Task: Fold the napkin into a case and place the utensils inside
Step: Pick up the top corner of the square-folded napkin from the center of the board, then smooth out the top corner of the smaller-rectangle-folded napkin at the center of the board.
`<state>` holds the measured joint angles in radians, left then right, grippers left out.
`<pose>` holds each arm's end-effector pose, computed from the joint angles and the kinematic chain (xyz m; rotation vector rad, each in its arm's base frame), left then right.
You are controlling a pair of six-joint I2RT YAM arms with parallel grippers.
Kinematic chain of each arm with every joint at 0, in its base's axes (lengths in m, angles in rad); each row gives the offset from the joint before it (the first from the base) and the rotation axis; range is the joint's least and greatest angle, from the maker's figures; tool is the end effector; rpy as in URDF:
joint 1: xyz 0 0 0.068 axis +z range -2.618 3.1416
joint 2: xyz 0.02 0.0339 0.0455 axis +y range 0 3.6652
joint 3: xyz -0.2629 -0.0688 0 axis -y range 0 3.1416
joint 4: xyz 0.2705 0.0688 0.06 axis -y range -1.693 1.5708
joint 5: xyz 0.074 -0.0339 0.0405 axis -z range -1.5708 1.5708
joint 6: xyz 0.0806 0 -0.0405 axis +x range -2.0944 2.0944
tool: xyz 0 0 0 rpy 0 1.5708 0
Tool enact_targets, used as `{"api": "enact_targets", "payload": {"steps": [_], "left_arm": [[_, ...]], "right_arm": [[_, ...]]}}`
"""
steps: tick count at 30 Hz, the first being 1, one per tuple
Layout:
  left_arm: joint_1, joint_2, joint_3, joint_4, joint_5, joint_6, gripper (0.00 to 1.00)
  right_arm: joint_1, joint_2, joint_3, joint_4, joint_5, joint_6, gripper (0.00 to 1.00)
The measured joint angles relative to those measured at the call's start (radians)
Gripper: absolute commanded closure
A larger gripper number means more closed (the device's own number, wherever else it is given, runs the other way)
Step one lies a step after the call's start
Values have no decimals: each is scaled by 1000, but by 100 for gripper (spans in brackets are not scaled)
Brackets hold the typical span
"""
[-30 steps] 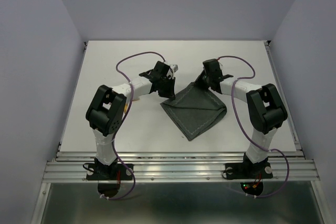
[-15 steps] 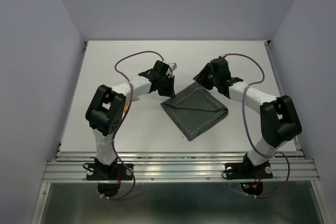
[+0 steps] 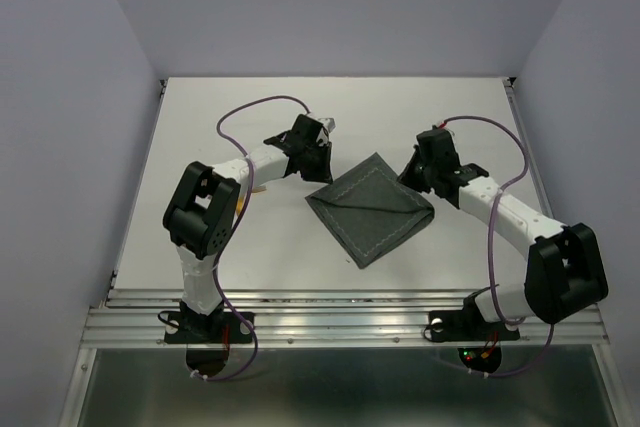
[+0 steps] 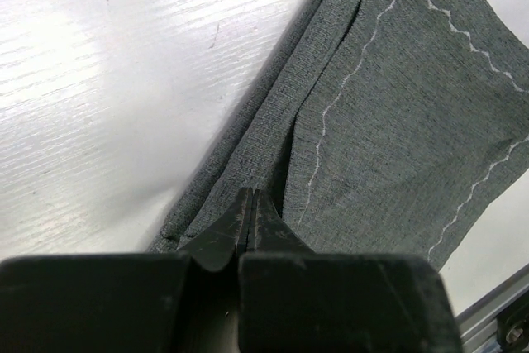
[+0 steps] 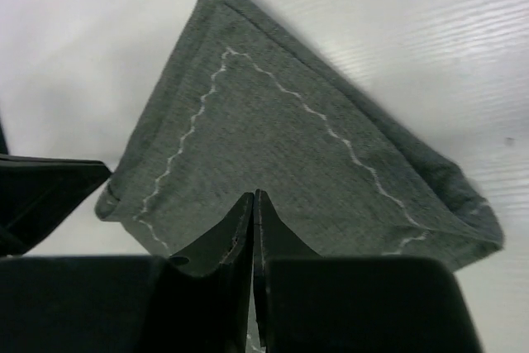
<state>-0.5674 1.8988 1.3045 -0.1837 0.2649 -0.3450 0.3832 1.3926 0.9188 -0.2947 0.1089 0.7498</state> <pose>0.3855 -0.2707 0.1541 0.4059 2.4093 -0.7416 0.3300 0.1236 0.1951 0.4868 2.3246 0.4313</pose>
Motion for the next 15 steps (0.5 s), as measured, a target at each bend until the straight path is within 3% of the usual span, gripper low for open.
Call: {"api": "enact_targets", "payload": {"steps": [15], "left_arm": [[-1,-31,45,-31,-136,-58,100]], "right_arm": [[-76,74,1,-168,64,-119,94]]}}
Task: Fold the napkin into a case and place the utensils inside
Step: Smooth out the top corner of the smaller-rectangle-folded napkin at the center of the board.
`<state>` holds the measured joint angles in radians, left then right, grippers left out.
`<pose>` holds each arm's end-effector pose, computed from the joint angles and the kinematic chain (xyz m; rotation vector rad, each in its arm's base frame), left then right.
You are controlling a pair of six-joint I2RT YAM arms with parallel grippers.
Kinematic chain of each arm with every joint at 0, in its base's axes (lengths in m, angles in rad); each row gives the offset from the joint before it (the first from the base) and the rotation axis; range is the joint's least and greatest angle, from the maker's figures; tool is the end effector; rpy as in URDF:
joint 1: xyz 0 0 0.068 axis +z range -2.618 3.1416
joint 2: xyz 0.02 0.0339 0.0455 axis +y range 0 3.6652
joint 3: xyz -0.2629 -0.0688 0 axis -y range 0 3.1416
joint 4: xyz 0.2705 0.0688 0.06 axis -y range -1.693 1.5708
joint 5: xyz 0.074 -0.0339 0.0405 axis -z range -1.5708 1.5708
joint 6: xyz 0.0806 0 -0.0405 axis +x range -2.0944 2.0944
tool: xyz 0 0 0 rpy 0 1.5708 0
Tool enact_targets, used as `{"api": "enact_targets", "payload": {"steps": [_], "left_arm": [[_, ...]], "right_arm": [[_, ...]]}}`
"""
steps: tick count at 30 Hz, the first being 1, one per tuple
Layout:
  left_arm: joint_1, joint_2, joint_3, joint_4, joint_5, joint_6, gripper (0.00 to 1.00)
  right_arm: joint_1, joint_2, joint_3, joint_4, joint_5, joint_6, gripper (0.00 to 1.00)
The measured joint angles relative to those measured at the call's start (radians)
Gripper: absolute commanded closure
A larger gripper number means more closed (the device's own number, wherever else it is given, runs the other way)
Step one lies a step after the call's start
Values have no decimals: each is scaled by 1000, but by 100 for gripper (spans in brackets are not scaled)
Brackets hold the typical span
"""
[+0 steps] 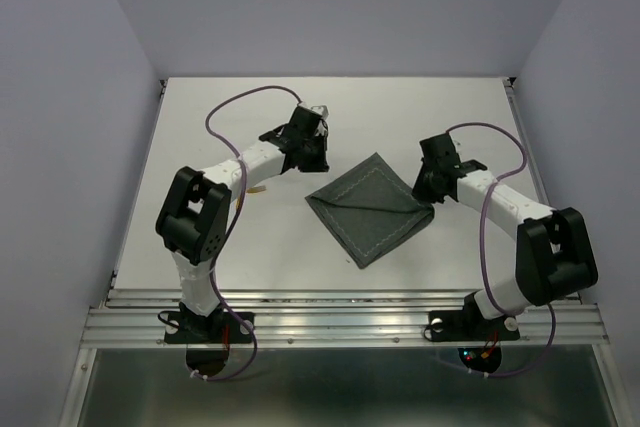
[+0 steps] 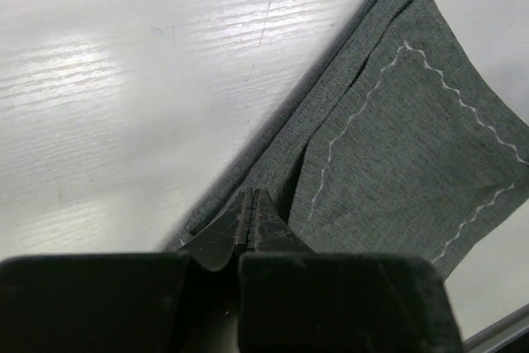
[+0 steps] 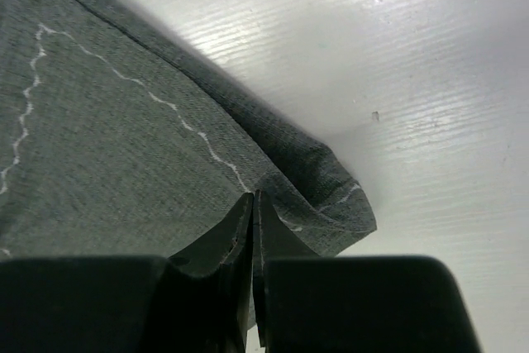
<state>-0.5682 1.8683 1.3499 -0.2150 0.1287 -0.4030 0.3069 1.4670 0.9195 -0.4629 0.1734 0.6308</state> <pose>0.3957 -0.2649 0.1799 0.2647 2.3692 -0.6308 0.3250 0.0884 0.1555 0.4765 2.5188 0.1345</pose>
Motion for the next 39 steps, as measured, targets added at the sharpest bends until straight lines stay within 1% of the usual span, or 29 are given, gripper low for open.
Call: {"api": "enact_targets", "payload": {"steps": [6,9,13,18,27,30,33,36,39], "left_arm": [[-33,-147,-83,-9,-2,-10,100],[-58,-182,-112,-11,3,-11,100],[-74,-176,-134,-18,15,-11,100],[-71,-129,-135,-13,15,-10,100],[-71,-34,-132,-12,-36,-6,100],[-71,-34,-132,-10,-55,-9,100],[-71,-52,-132,-11,-74,-17,100],[-73,-100,-132,-15,-88,-28,100],[-94,-172,-132,-13,-93,-44,100]], "right_arm": [[-7,31,22,-39,30,-36,94],[-11,54,47,-48,40,-49,94],[-13,108,72,-44,48,-60,94],[-19,158,72,-34,48,-60,95],[-19,183,77,-1,47,-60,95],[-19,148,76,-3,42,-60,94],[-19,45,59,3,36,-58,93],[-19,-58,16,4,27,-55,93],[-19,-100,-29,2,24,-48,92]]}}
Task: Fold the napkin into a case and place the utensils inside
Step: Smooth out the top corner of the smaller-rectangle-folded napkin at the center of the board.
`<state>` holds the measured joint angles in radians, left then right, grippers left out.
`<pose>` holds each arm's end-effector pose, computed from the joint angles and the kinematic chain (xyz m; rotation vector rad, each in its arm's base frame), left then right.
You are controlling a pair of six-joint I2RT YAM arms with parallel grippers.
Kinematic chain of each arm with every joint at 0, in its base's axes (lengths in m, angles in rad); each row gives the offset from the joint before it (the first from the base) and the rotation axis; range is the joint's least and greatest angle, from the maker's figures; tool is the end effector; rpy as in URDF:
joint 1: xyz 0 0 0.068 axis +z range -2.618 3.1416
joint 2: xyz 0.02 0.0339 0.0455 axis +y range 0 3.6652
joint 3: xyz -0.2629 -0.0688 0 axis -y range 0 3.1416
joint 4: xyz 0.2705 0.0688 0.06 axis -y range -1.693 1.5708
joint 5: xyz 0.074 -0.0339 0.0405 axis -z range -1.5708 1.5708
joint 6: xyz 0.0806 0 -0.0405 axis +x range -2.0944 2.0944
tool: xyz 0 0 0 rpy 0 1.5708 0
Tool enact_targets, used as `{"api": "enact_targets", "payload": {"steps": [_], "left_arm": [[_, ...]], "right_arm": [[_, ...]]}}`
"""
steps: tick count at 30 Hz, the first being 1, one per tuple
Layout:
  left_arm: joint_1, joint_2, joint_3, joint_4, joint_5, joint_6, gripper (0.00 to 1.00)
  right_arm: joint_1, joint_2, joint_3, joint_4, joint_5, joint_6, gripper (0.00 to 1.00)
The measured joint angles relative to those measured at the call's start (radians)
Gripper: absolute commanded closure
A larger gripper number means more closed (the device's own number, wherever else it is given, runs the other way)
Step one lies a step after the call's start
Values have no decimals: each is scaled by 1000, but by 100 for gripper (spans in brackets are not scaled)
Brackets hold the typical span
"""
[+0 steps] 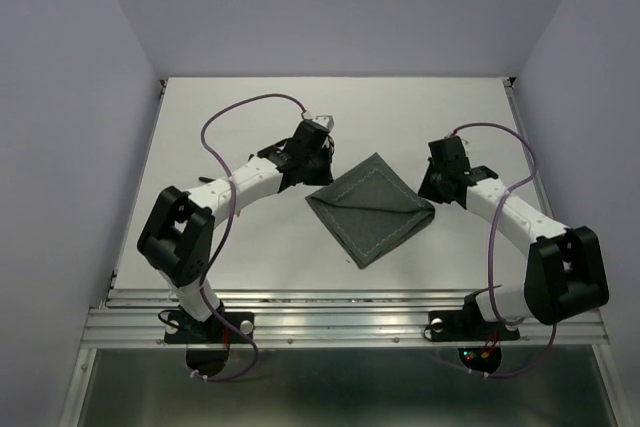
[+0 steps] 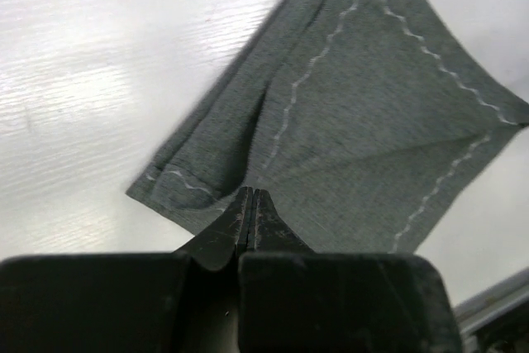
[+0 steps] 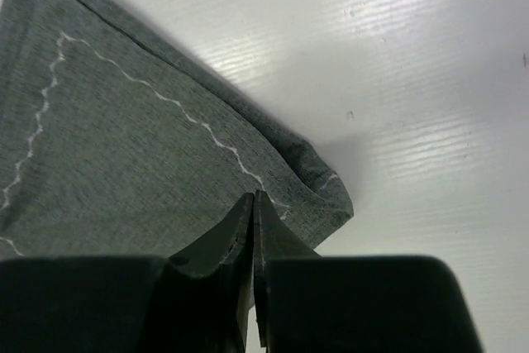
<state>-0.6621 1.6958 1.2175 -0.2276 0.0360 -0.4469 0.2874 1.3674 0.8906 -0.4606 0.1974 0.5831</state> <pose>0.3438 -0.2717 0.2029 0.2723 2.3384 -0.6082 0.3165 0.0771 0.1768 0.4458 2.4459 0.1203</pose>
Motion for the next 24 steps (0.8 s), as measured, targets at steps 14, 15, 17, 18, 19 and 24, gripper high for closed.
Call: {"api": "enact_targets", "payload": {"steps": [14,15,17,18,19,24], "left_arm": [[-26,164,-22,37,49,-18,100],[-23,182,-20,36,43,-18,100],[-16,196,-5,38,38,-17,100],[-16,196,4,39,34,-16,100],[-15,196,10,40,29,-15,100],[-10,192,10,43,15,-15,100]], "right_arm": [[0,200,-26,28,5,-14,94],[0,202,-24,33,6,-15,94],[0,205,-23,42,6,-16,94],[0,205,-23,43,6,-16,94],[0,203,-23,44,6,-16,94],[0,127,-23,29,7,-16,93]]}}
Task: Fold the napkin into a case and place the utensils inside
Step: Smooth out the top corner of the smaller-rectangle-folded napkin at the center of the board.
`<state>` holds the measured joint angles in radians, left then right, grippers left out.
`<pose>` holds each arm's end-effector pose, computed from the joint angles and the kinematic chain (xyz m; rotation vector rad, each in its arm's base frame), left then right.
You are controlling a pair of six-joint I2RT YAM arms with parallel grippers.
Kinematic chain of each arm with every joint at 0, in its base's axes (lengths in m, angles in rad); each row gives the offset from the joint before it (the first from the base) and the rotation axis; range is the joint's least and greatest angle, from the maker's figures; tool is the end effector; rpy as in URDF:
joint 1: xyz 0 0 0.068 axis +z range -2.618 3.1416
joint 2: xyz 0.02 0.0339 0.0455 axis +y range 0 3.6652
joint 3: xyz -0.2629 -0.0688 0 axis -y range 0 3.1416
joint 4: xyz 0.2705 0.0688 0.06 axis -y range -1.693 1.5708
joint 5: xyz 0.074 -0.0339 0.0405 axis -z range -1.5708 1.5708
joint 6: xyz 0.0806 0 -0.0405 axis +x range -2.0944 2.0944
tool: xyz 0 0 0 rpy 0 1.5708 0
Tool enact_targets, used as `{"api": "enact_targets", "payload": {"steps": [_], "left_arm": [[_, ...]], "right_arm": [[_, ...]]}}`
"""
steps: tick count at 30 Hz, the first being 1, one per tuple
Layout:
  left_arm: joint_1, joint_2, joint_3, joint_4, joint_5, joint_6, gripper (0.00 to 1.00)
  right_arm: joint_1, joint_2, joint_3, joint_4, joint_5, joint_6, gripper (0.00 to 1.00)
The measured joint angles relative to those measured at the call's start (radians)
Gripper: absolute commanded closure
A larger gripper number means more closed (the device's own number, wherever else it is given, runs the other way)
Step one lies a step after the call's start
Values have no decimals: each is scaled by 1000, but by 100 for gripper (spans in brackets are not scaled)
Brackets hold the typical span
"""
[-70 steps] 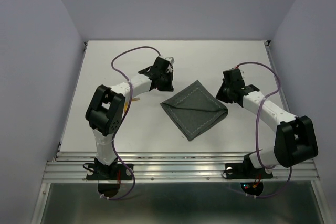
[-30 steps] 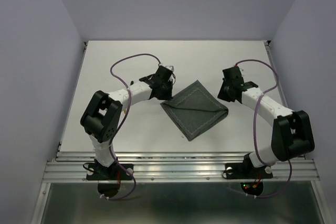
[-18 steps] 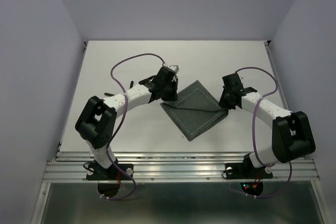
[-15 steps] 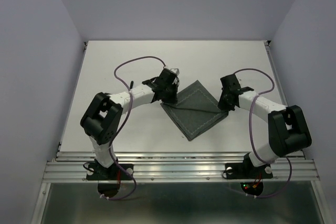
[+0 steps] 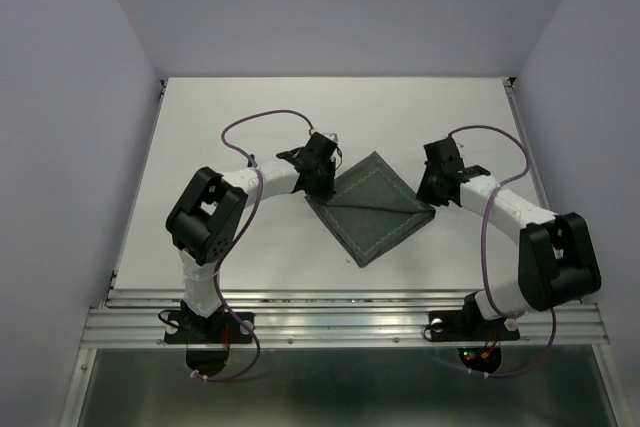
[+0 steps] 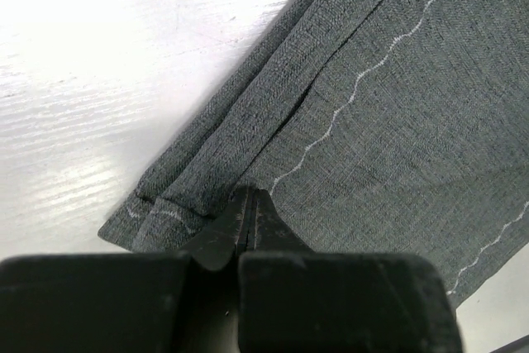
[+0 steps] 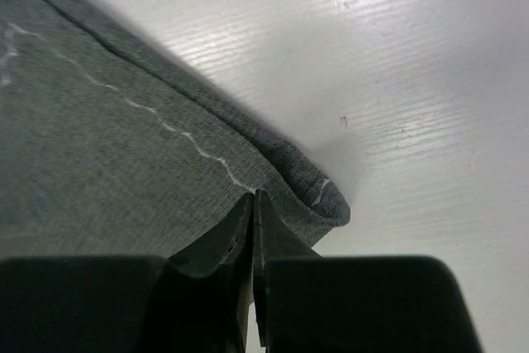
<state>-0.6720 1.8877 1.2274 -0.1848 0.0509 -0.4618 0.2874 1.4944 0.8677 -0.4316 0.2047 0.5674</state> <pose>0.3534 -0.2864 0.1292 0.2860 2.4813 -0.5629 0.3203 0.0776 0.1323 0.4309 2.5576 0.0392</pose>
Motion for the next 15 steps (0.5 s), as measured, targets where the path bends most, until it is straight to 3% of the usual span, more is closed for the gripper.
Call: {"api": "enact_targets", "payload": {"steps": [6,15], "left_arm": [[0,-74,-21,-17,-40,0,100],[0,-78,-21,-40,-88,8,100]], "right_arm": [[0,-154,0,-11,8,1,92],[0,-25,-48,2,8,4,93]]}}
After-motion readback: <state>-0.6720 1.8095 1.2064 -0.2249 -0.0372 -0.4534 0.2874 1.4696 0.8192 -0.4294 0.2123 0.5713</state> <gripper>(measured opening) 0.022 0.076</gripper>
